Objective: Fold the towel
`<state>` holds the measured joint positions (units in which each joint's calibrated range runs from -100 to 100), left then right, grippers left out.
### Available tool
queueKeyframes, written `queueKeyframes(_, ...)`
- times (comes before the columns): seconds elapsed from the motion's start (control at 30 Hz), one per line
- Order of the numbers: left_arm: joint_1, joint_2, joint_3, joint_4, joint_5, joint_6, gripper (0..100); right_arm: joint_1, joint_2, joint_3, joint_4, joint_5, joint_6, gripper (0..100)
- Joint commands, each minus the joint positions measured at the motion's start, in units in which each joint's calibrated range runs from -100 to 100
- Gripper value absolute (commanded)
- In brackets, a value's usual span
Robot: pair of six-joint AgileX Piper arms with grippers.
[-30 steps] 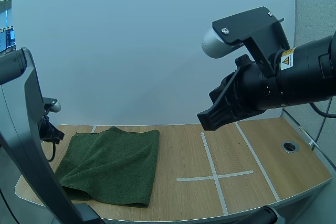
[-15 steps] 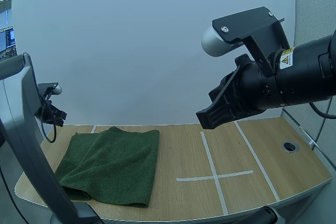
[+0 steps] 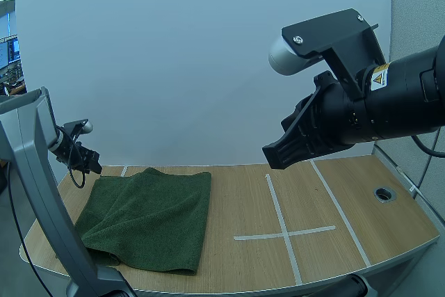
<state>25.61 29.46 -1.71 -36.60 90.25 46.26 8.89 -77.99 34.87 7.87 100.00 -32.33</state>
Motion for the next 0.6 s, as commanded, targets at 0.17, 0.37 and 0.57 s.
queueKeyframes(0.17,-0.26,4.81,-5.66,1.39,-1.21,-1.77,69,-0.34,-0.05,-0.17,0.0,0.0,-0.37,0)
queueKeyframes(0.37,-0.31,7.53,-8.28,1.54,-1.58,-2.21,69,-0.69,-0.05,-0.17,0.0,0.0,-0.4,0)
queueKeyframes(0.57,-0.96,9.21,-8.51,1.28,-1.58,-2.21,69,-0.77,-0.05,-0.17,0.0,0.0,-0.4,0)
